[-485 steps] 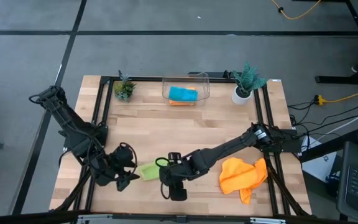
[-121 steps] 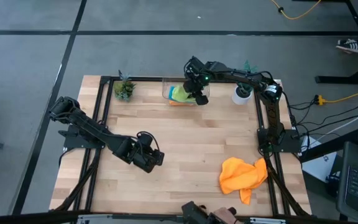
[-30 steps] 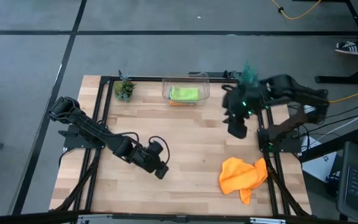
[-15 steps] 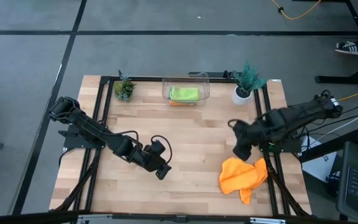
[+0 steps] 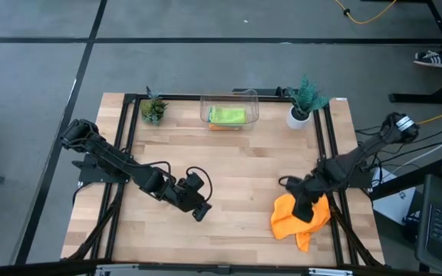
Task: Fold microfiber towels
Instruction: Fold the orange towel
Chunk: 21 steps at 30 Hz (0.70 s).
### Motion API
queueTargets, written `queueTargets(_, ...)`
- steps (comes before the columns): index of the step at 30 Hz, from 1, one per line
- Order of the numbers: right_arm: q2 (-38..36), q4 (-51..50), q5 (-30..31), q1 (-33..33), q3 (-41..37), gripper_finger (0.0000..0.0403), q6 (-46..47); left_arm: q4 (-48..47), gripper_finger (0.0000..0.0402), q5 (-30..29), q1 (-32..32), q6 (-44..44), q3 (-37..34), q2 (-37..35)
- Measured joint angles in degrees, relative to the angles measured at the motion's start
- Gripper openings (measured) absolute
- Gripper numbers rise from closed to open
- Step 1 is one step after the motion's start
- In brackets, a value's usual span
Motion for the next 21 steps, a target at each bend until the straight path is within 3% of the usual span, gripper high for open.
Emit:
queueTargets(5,0.35,9.24,-3.99,4.26,-6.88,0.0157,4.67,0.01,0.0247,-1.77,0.00,0.04,0.00,0.00)
queueTargets(11,1.82,12.39,0.24,7.56,-12.39,0.0157,11.76,-0.02,0.0247,-3.97,0.00,0.04,0.00,0.00)
queueTargets(14,4.38,19.27,0.39,7.75,-14.44,0.0157,11.76,-0.09,0.0247,-3.97,0.02,0.04,0.00,0.00)
queueTargets(21,16.01,34.08,7.54,5.26,-14.28,0.0157,11.89,-0.08,0.0247,-4.61,0.00,-0.01,0.00,0.00)
